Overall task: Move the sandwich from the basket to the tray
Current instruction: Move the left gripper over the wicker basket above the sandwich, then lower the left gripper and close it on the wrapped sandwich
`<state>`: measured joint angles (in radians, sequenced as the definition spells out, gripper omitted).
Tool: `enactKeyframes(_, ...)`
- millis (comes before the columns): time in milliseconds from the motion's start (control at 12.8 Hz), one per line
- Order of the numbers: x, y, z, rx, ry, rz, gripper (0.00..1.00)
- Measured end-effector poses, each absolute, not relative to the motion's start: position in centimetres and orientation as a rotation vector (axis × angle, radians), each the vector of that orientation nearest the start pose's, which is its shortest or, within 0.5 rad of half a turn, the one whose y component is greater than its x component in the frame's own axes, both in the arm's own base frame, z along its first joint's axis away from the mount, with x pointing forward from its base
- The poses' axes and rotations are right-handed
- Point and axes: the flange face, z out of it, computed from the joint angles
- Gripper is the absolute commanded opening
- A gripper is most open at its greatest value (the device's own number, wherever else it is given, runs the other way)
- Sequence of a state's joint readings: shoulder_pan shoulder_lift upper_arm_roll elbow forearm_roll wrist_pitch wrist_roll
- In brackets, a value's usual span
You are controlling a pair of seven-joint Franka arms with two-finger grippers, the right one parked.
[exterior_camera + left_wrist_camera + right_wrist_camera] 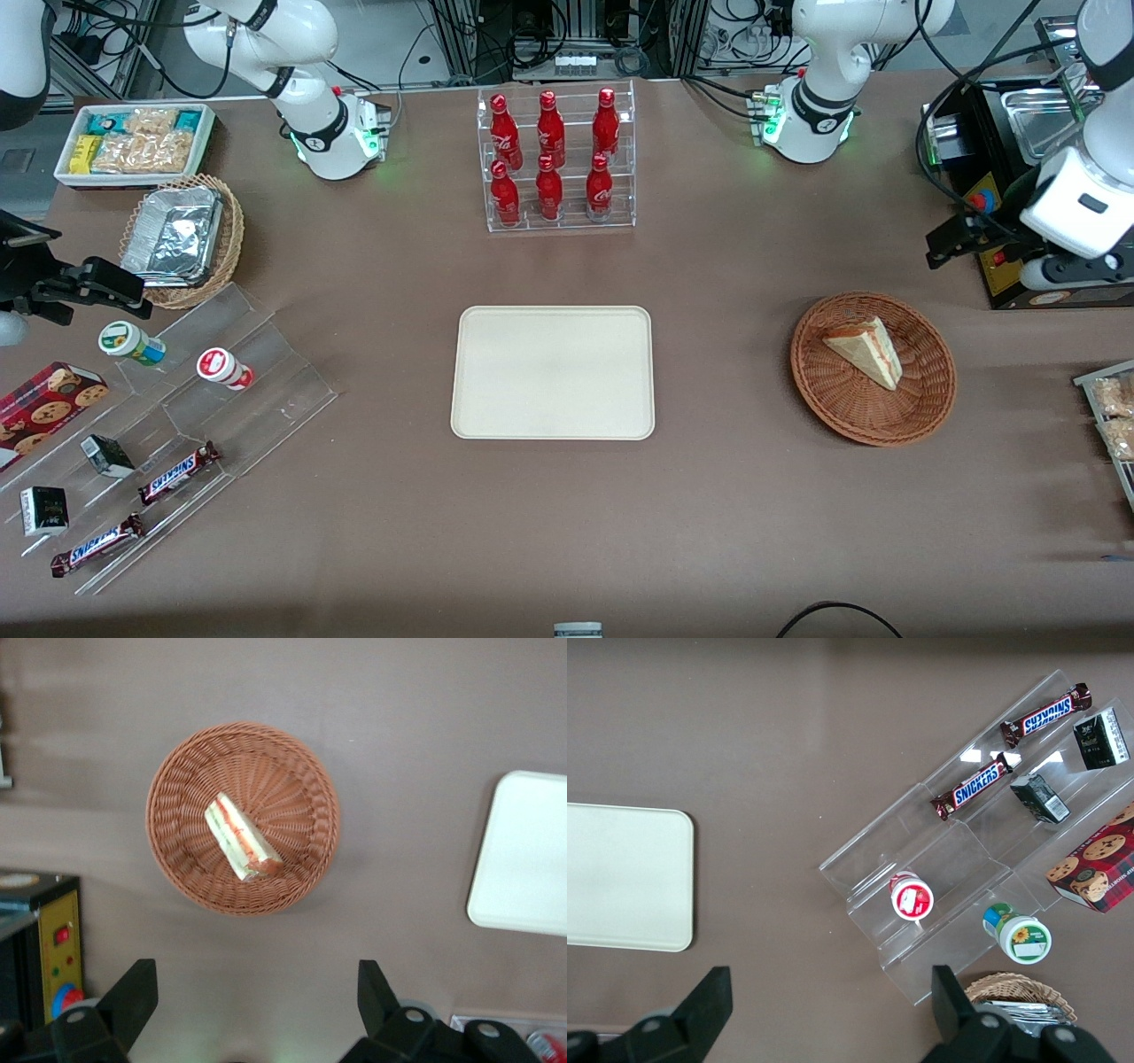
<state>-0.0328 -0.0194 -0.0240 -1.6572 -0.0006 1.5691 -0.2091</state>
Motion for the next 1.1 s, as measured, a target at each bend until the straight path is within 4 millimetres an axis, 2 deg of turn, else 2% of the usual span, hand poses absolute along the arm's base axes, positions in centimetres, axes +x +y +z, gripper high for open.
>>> enactKeyframes(235,55.2,-1.2,55.2,-3.049,-0.461,0.220,1.00)
enactKeyframes(626,57.2,0.4,43.7,-2.908,-0.791,0.272,1.00)
enactKeyframes(783,56.7,2.1,39.2,-2.875,-0.936,0.226,1.00)
enactKeyframes(939,55.9,3.6,35.7,-2.837,-1.088,0.173,1.00)
enactKeyframes(1096,55.6,3.5,32.8,-2.790,-1.223,0.138,1.00)
